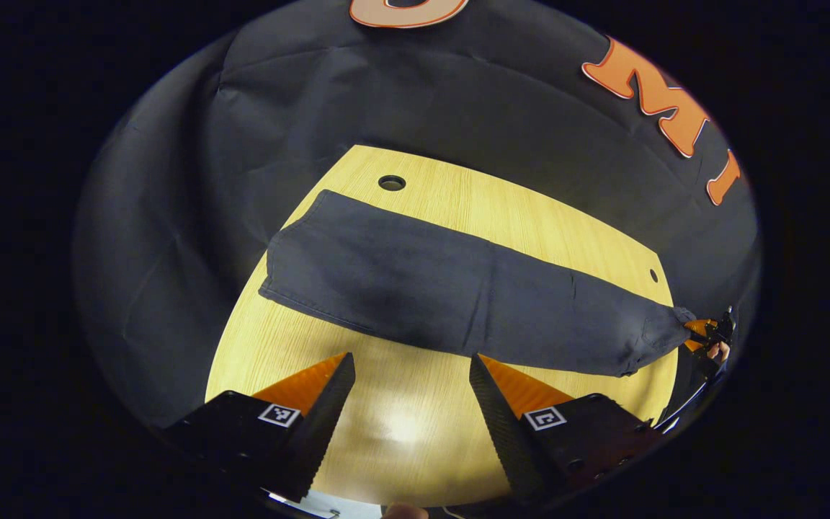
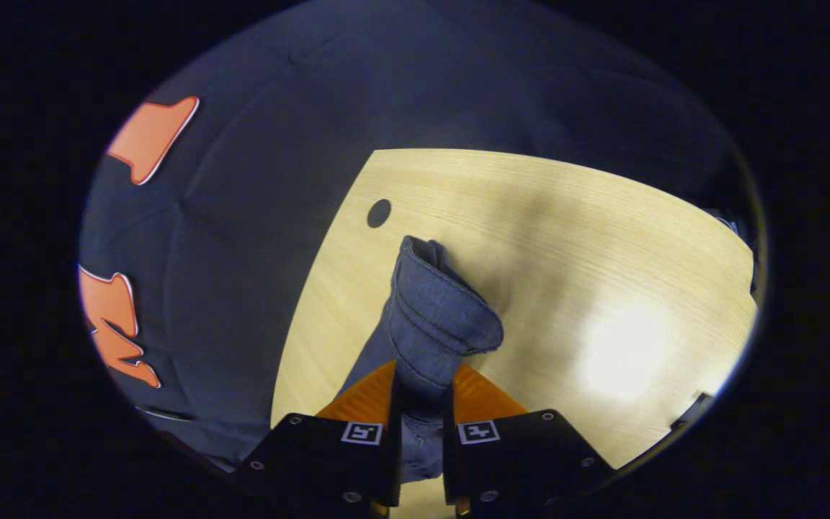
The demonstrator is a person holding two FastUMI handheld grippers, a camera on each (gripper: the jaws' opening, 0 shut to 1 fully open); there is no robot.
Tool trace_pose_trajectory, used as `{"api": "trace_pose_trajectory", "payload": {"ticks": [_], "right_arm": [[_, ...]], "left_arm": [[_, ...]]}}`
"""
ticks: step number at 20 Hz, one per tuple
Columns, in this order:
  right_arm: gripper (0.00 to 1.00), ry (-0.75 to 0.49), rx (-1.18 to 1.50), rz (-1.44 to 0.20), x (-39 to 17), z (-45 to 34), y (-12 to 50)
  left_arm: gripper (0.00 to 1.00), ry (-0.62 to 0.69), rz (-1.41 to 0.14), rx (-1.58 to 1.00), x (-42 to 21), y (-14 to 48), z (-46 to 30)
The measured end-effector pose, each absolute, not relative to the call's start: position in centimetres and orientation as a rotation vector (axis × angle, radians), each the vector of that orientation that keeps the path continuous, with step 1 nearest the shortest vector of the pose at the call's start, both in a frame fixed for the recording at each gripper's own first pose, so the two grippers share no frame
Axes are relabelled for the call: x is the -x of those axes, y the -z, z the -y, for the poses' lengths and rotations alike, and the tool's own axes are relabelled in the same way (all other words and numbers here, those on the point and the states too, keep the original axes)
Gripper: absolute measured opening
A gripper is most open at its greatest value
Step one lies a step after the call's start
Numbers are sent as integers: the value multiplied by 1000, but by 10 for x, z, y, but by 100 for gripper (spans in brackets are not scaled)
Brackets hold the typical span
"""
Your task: Grasp the waist and the cuffs of the jeans and fold them to make the two legs overlap; first hold the waist and fold one-third of the jeans toward the cuffs, then hold the cuffs and fold the remaining one-third in the same direction to finish folding.
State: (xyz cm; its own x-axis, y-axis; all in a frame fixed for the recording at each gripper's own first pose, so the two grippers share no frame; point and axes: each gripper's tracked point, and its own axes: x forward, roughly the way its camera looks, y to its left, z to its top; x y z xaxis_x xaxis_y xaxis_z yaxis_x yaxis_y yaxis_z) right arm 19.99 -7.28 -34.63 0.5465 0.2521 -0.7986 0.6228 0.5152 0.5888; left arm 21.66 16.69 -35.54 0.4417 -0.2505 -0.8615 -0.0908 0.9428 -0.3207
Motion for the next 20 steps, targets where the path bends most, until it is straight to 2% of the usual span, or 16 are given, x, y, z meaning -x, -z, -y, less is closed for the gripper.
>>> {"api": "trace_pose_trajectory", "payload": {"ticks": [13,20], "right_arm": [[24,0,-962,-949,-201,-36,249],[24,-132,-928,-1004,-197,-123,237]], "left_arm": [[97,94,-1117,393,-210,368,-204],[97,46,-1138,471,-200,383,-229]]}}
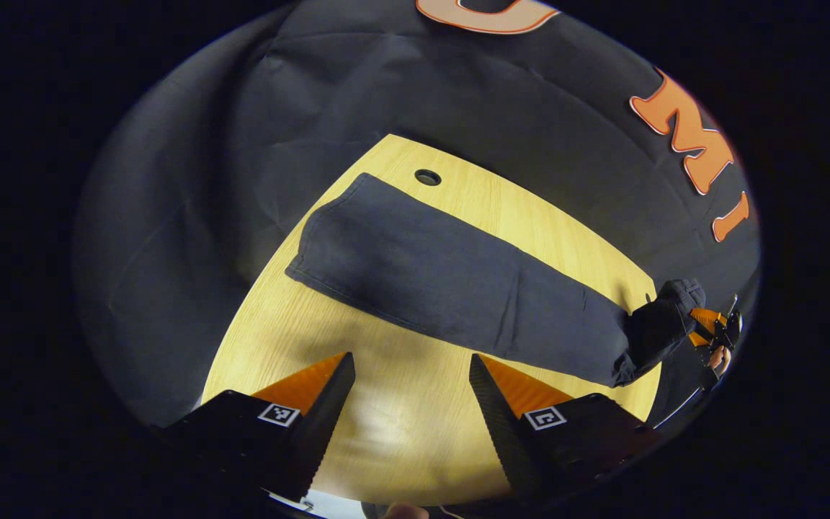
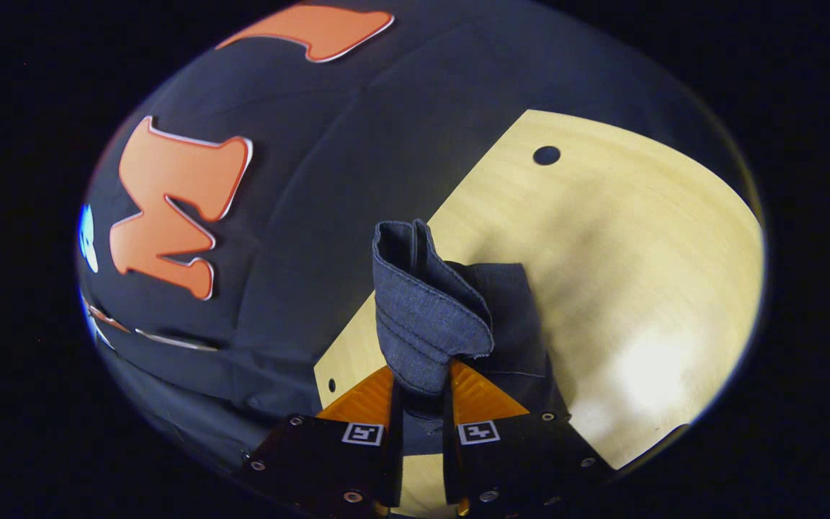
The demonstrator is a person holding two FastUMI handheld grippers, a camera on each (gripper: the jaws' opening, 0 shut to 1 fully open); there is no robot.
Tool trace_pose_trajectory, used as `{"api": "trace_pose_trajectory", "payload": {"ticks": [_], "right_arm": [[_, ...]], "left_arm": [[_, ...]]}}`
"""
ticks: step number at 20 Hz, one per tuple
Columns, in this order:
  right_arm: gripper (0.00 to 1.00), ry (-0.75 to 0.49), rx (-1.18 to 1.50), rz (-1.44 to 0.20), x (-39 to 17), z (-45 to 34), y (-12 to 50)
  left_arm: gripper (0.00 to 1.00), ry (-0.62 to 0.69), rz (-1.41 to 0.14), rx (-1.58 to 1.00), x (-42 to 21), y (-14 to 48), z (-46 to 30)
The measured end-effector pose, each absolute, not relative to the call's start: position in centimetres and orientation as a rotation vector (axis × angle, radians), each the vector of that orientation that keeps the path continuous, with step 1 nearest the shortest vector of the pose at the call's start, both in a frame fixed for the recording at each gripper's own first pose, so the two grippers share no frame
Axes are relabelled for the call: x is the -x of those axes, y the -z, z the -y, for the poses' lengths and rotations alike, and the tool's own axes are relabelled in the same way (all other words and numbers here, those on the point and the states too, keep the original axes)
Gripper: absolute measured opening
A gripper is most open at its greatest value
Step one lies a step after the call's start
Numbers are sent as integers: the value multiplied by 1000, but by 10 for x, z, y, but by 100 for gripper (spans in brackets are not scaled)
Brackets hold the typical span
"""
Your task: Grasp the waist and the cuffs of the jeans and fold them to make the two legs overlap; first hold the waist and fold one-third of the jeans toward the cuffs, then hold the cuffs and fold the remaining one-third in the same direction to finish folding.
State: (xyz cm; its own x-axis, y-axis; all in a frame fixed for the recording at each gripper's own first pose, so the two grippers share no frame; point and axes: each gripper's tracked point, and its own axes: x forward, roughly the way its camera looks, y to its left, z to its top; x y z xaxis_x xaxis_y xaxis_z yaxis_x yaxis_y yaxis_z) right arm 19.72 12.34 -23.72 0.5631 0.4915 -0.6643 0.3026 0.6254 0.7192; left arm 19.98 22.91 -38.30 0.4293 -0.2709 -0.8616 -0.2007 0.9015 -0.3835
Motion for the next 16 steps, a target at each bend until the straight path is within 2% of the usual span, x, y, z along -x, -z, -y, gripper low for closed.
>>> {"api": "trace_pose_trajectory", "payload": {"ticks": [12,16], "right_arm": [[24,-213,-914,-1059,-188,-225,233],[24,-197,-892,-1103,-181,-254,246]], "left_arm": [[97,6,-1134,520,-194,395,-284],[97,24,-1137,525,-197,397,-291]]}}
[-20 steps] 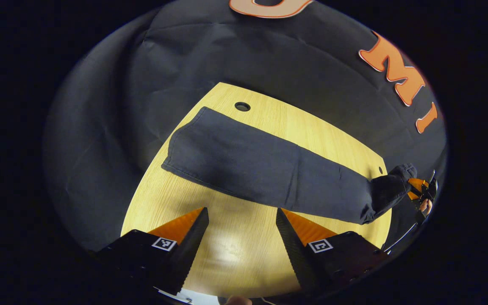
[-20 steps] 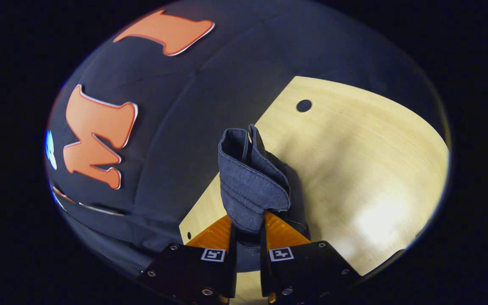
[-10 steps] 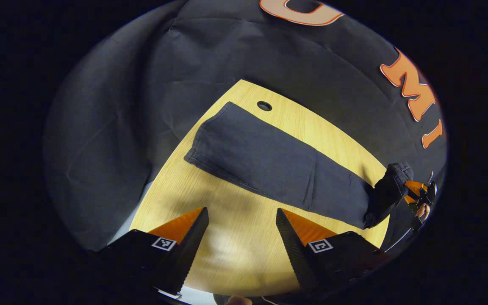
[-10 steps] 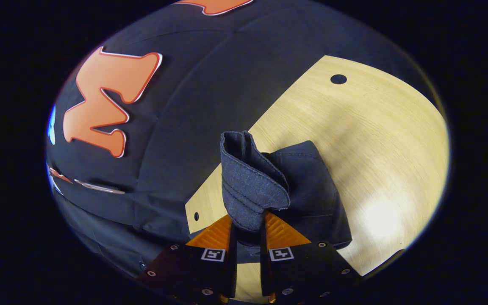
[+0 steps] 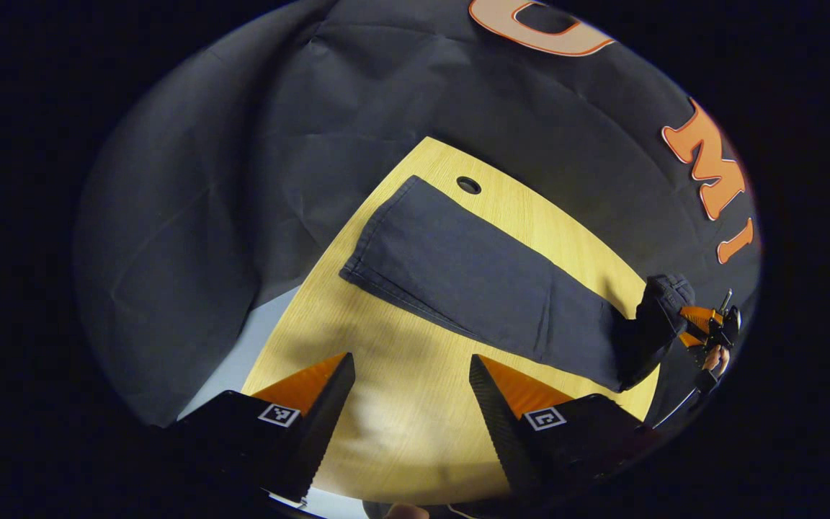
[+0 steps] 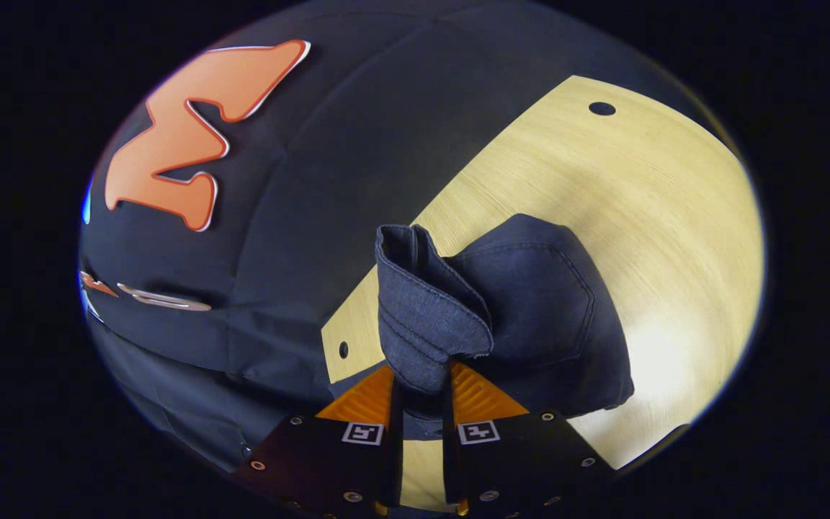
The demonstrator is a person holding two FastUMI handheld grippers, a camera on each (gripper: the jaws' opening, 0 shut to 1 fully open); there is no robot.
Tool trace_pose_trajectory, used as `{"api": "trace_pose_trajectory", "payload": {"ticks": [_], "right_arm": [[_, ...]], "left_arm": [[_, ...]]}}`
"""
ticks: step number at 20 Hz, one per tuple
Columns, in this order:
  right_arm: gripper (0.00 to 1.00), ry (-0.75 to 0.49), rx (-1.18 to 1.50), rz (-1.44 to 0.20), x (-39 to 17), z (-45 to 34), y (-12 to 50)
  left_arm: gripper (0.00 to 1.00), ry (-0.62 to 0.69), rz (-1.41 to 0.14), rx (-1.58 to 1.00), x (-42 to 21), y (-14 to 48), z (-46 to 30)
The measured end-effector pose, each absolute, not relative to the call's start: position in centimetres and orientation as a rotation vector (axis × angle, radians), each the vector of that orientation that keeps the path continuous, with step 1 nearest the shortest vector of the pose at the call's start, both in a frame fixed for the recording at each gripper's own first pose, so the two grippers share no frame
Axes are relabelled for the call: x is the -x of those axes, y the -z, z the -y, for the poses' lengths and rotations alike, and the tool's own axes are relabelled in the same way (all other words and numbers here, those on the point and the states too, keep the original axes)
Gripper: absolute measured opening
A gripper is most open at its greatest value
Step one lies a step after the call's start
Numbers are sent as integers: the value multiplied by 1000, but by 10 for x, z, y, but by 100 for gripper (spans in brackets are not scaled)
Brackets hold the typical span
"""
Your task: Grasp the waist and the cuffs of the jeans and fold them to make the two legs overlap; first hold the waist and fold one-third of the jeans toward the cuffs, then hold the cuffs and fold the remaining one-third in the same direction to finish folding.
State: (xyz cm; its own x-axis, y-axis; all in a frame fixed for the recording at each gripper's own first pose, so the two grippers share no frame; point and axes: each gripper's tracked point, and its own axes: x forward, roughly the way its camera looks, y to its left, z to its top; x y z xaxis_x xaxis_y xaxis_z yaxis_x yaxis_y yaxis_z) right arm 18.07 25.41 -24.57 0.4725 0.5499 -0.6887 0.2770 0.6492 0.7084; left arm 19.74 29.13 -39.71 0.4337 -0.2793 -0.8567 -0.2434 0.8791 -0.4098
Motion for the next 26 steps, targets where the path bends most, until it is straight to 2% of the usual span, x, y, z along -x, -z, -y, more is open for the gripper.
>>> {"api": "trace_pose_trajectory", "payload": {"ticks": [8,9,10,11,12,13,14,15,16,21,26], "right_arm": [[23,-121,-912,-1193,-169,-295,267],[31,-114,-913,-1208,-165,-302,271],[47,-112,-898,-1223,-161,-307,275],[40,-119,-890,-1225,-159,-311,278],[53,-141,-917,-1214,-160,-317,271],[71,-160,-943,-1202,-160,-323,266],[69,-162,-950,-1194,-161,-324,262],[81,-159,-944,-1188,-160,-322,259],[85,-151,-934,-1181,-161,-322,260],[87,-128,-897,-1144,-159,-309,252],[87,-101,-863,-1112,-133,-272,250]], "left_arm": [[97,67,-1147,531,-213,419,-306],[97,73,-1144,542,-212,422,-302],[97,77,-1146,547,-214,423,-304],[97,77,-1147,548,-215,426,-306],[97,74,-1149,551,-219,428,-307],[97,68,-1151,558,-220,430,-310],[96,60,-1160,567,-224,435,-312],[97,50,-1174,583,-229,442,-312],[96,40,-1194,611,-233,447,-309],[97,-49,-1308,808,-252,465,-308],[96,-143,-1406,779,-260,477,-318]]}}
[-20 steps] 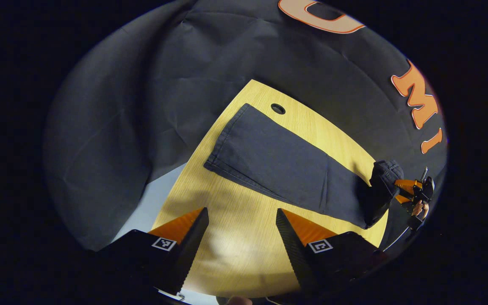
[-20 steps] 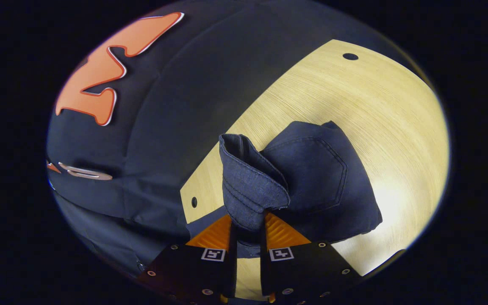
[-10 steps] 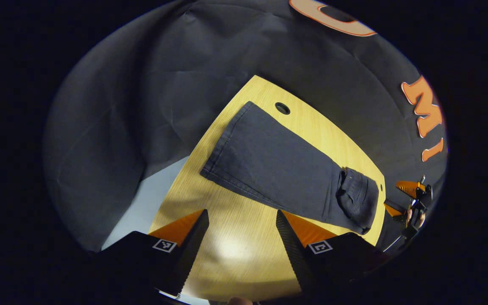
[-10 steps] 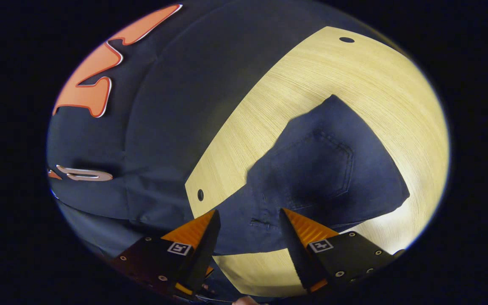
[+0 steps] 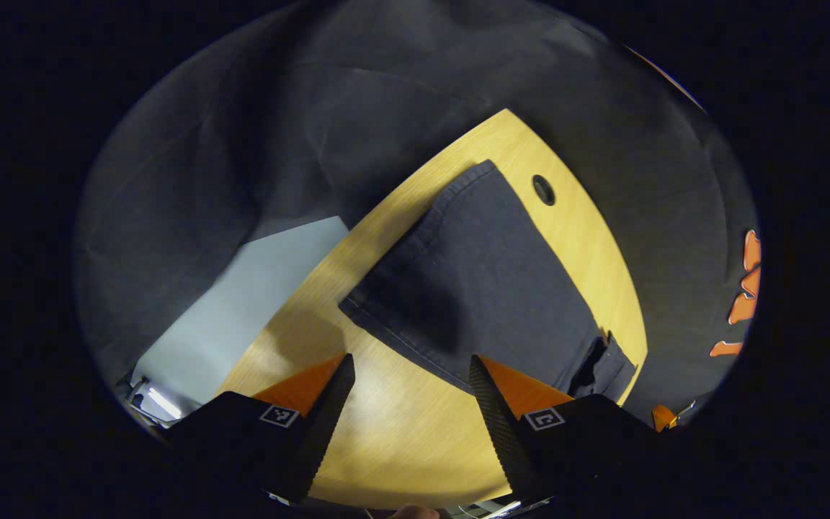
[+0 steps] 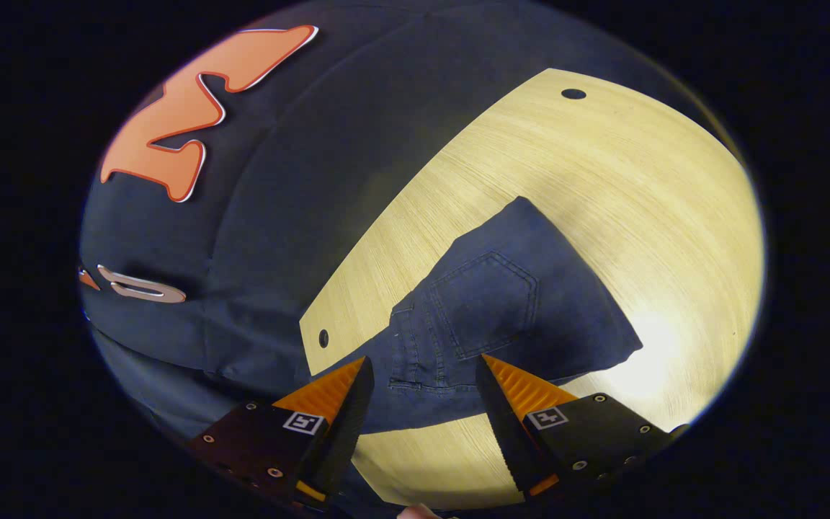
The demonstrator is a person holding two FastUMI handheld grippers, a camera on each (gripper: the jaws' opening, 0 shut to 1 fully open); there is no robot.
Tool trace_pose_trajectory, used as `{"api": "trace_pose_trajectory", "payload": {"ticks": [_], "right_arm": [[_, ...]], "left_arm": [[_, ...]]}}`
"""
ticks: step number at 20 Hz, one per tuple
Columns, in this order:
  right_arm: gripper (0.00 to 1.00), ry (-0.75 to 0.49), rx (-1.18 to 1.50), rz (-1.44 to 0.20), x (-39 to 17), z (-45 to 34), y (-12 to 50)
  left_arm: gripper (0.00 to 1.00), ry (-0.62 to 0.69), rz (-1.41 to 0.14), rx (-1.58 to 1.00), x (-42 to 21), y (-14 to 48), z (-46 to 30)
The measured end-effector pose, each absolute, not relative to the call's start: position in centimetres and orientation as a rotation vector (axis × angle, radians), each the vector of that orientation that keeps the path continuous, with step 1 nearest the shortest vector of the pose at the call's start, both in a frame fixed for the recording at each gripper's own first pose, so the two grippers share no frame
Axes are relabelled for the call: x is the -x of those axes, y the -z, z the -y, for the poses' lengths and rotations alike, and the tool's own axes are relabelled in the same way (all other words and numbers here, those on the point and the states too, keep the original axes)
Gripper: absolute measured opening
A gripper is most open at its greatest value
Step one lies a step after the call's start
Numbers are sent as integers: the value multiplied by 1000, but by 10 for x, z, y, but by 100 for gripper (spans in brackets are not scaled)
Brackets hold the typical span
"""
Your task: Grasp the waist and the cuffs of the jeans and fold them to make the two legs overlap; first hold the waist and fold one-third of the jeans toward the cuffs, then hold the cuffs and fold the remaining one-third in the same direction to finish folding.
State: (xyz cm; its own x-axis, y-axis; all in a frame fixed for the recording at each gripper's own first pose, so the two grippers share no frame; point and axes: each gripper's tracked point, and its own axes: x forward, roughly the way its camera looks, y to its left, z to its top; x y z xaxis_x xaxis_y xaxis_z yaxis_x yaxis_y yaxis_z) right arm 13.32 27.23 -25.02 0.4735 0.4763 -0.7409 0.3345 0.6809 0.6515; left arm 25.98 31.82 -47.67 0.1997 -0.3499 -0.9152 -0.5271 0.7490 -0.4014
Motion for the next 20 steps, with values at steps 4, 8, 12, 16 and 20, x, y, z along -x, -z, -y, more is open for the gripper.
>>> {"api": "trace_pose_trajectory", "payload": {"ticks": [4,8,12,16,20], "right_arm": [[87,-96,-875,-1091,-116,-254,244],[87,-66,-882,-1079,-107,-230,244],[87,-55,-895,-1078,-108,-212,245],[87,-78,-906,-1083,-113,-209,244],[87,-122,-914,-1092,-110,-211,242]], "left_arm": [[97,-224,-1485,631,-278,493,-327],[96,-288,-1549,513,-285,499,-326],[97,-339,-1566,468,-286,504,-325],[97,-348,-1562,483,-287,505,-324],[73,-313,-1482,480,-297,503,-319]]}}
